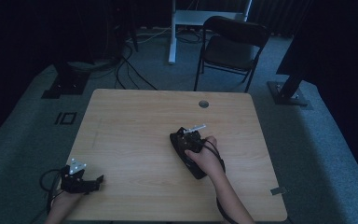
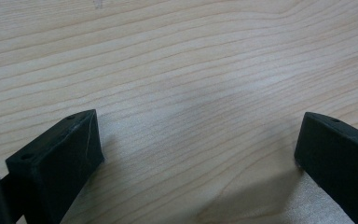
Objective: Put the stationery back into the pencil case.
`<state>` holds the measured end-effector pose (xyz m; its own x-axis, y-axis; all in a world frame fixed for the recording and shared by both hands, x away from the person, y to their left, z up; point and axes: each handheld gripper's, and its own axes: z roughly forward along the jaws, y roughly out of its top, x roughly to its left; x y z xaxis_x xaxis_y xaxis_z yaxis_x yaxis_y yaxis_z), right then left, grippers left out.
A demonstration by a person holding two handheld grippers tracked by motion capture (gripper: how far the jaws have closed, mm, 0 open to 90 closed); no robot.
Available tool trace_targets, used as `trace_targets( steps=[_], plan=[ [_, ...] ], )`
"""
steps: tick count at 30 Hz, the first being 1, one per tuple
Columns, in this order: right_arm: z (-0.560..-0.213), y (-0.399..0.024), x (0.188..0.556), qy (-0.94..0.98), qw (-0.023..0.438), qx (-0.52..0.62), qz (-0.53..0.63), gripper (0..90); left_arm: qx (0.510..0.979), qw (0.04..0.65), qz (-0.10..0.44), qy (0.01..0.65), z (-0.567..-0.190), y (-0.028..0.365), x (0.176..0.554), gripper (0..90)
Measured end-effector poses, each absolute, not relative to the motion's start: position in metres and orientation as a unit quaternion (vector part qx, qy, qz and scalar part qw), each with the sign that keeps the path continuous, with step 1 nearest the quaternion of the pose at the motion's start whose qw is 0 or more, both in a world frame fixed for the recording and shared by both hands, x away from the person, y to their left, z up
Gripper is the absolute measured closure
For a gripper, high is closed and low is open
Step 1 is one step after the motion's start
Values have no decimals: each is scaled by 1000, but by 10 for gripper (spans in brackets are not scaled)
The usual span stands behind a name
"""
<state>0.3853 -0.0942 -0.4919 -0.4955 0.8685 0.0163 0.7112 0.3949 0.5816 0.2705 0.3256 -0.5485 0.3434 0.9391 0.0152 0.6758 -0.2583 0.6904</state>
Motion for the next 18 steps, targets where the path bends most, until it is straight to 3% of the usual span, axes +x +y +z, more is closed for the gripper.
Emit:
trace_targets(
  steps=[14,18],
  plan=[
    [-478,-101,380,812,148,477,304,427,762,301,219,530,-548,326,271,8],
    [-473,-105,379,803,142,480,323,373,762,301,219,529,-548,326,271,8]
  ],
)
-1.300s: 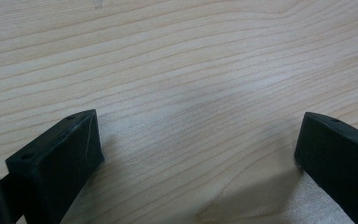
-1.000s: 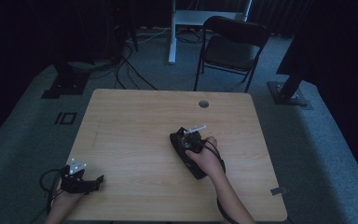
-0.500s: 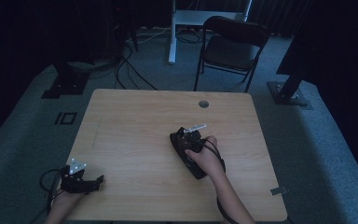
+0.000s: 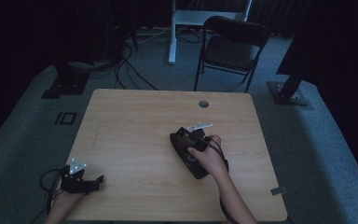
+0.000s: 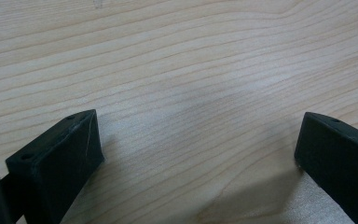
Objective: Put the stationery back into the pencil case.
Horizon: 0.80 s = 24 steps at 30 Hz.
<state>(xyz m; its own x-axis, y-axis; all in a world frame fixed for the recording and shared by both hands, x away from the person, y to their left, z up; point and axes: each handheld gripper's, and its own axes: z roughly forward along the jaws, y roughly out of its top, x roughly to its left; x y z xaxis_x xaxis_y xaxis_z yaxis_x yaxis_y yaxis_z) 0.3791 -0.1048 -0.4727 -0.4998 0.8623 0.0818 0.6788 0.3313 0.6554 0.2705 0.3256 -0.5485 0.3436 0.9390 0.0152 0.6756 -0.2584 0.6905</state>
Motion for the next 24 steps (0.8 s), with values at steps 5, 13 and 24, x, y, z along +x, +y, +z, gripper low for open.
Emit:
trace_targets(
  steps=[5,13,24],
  plan=[
    [-464,-107,373,802,147,469,339,356,762,301,219,530,-548,326,271,8],
    [-451,-116,363,804,153,443,365,249,762,301,219,530,-548,326,271,8],
    [-449,-143,356,786,212,442,376,186,763,301,219,529,-548,326,271,8]
  ],
)
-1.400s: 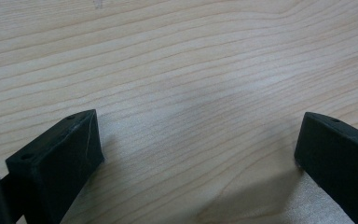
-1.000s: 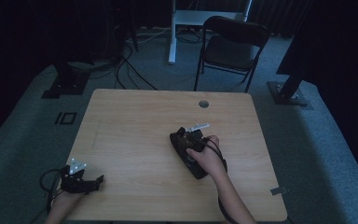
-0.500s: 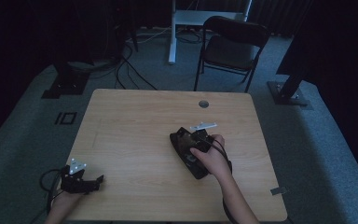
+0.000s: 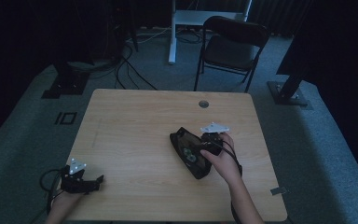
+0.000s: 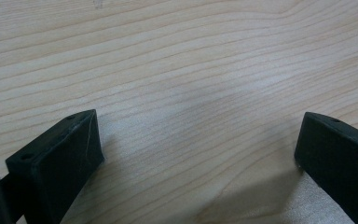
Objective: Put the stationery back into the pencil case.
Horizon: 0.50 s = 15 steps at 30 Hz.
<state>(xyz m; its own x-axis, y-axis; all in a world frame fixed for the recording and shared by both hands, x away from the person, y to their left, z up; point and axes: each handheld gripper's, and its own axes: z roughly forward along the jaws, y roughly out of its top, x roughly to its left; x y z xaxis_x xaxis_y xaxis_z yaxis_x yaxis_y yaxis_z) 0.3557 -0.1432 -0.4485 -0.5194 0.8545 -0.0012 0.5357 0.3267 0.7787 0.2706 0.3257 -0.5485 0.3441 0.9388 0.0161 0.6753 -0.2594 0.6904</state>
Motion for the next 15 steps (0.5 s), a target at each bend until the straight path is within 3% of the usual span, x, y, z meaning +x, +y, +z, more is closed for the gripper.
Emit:
trace_targets(
  steps=[15],
  plan=[
    [-467,-190,353,747,227,482,397,186,762,301,219,530,-548,326,271,8]
  ],
)
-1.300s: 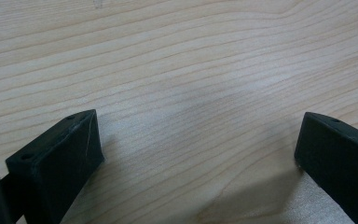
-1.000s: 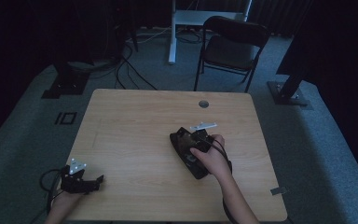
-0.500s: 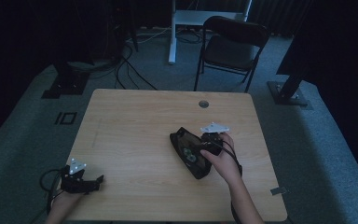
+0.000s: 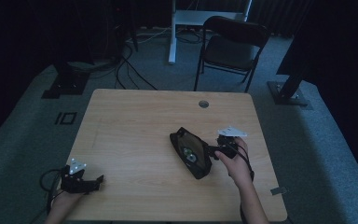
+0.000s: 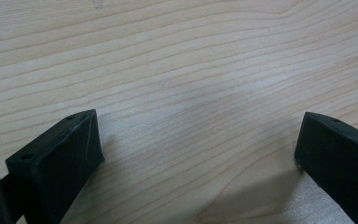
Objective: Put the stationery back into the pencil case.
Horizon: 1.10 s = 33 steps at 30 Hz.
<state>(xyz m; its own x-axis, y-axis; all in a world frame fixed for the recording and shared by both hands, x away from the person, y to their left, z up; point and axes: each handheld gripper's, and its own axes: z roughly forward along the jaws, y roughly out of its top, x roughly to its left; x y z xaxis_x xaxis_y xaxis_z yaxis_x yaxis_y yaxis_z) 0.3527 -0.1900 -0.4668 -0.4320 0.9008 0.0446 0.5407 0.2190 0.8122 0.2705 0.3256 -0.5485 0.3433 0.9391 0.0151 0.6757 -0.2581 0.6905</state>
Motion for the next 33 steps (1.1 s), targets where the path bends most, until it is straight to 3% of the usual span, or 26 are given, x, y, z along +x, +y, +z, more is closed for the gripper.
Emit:
trace_targets(
  steps=[33],
  plan=[
    [-525,-265,330,718,223,564,341,170,762,299,219,531,-548,326,271,8]
  ],
)
